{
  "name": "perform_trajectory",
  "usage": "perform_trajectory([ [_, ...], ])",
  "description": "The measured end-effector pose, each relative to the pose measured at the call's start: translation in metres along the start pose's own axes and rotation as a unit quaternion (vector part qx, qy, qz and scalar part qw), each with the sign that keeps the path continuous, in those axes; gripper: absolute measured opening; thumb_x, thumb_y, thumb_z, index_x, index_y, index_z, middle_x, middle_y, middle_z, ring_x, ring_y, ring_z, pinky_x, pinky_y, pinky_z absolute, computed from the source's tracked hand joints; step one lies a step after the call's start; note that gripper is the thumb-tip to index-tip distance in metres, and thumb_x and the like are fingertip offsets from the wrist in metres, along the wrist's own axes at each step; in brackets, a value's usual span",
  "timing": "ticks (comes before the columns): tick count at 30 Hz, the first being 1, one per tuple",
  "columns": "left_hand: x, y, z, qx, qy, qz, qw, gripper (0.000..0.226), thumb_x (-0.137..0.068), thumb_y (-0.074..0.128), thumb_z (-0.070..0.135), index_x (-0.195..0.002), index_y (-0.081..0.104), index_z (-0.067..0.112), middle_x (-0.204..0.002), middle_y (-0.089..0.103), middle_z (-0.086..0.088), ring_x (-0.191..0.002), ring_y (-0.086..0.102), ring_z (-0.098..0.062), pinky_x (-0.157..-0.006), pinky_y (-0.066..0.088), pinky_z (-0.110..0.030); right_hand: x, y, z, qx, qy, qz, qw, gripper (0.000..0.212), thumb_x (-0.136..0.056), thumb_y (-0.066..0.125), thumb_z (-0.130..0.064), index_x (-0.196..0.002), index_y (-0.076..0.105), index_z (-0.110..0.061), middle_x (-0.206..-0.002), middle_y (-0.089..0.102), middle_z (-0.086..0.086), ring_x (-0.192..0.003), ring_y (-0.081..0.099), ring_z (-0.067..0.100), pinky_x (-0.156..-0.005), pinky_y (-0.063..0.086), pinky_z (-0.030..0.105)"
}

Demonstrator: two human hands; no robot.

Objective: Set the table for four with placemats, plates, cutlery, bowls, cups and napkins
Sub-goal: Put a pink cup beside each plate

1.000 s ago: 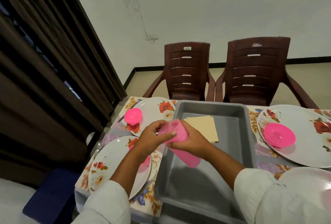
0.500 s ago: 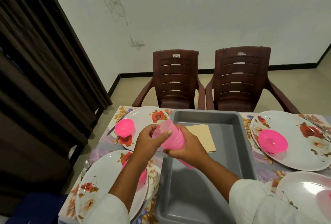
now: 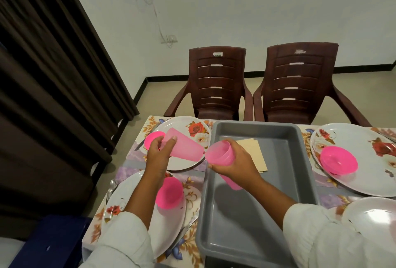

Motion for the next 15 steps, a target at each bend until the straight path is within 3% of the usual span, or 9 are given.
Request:
perform_trajectory([
  [2, -0.007, -0.002, -0.012, -0.076, -0.01, -0.001, 0.997, 0.086, -0.069, 0.073, 0.063, -0.142, 0.048, 0.025, -0.137, 0.049, -0.006, -0.122, 0.052, -0.028, -0.101, 0.05, -0.047, 0.0, 0.0, 0.001, -0.001, 0.004, -0.002, 1.0, 0.092, -0.063, 0.091, -0.053, -0.139, 0.043, -0.035, -0.128, 0.051, -0.014, -0.111, 0.054, 0.013, -0.082, 0.054, 0.029],
  [5, -0.012, 0.0, -0.029, -0.217, 0.001, -0.013, 0.976, 0.076, -0.081, 0.08, 0.042, -0.145, 0.044, 0.022, -0.138, 0.042, -0.008, -0.121, 0.048, -0.027, -0.096, 0.048, -0.041, 0.001, 0.001, 0.002, -0.009, 0.008, -0.002, 1.0, 0.091, -0.063, 0.091, -0.052, -0.139, 0.043, -0.035, -0.128, 0.052, -0.014, -0.111, 0.055, 0.014, -0.08, 0.053, 0.028],
  [7, -0.016, 0.002, -0.04, -0.284, 0.002, -0.025, 0.958, 0.08, -0.08, 0.081, 0.038, -0.147, 0.041, 0.02, -0.141, 0.039, -0.009, -0.125, 0.047, -0.029, -0.098, 0.049, -0.045, 0.001, 0.001, 0.004, -0.007, 0.011, -0.001, 1.0, 0.092, -0.062, 0.091, -0.053, -0.139, 0.043, -0.035, -0.129, 0.052, -0.013, -0.111, 0.055, 0.014, -0.081, 0.054, 0.029],
  [11, -0.021, 0.007, -0.055, -0.356, -0.015, -0.071, 0.931, 0.095, -0.069, 0.082, 0.044, -0.149, 0.038, 0.018, -0.147, 0.037, -0.01, -0.13, 0.047, -0.033, -0.102, 0.049, -0.051, 0.004, -0.001, 0.009, -0.002, 0.017, 0.004, 1.0, 0.092, -0.062, 0.092, -0.052, -0.138, 0.044, -0.035, -0.129, 0.054, -0.013, -0.111, 0.056, 0.014, -0.081, 0.053, 0.028],
  [15, -0.018, 0.014, -0.065, -0.394, -0.002, -0.114, 0.912, 0.095, -0.073, 0.086, 0.039, -0.152, 0.036, 0.017, -0.147, 0.039, -0.01, -0.128, 0.049, -0.029, -0.098, 0.048, -0.041, 0.007, -0.001, 0.013, -0.001, 0.025, 0.004, 1.0, 0.092, -0.061, 0.091, -0.054, -0.138, 0.044, -0.037, -0.129, 0.055, -0.013, -0.112, 0.057, 0.014, -0.083, 0.057, 0.031],
])
Point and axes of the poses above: each hand's wrist, its own x-axis away from the middle knuckle, its own y-axis out of the palm, z = x × y, the point moved 1 cm from there along -x, towards the middle knuckle
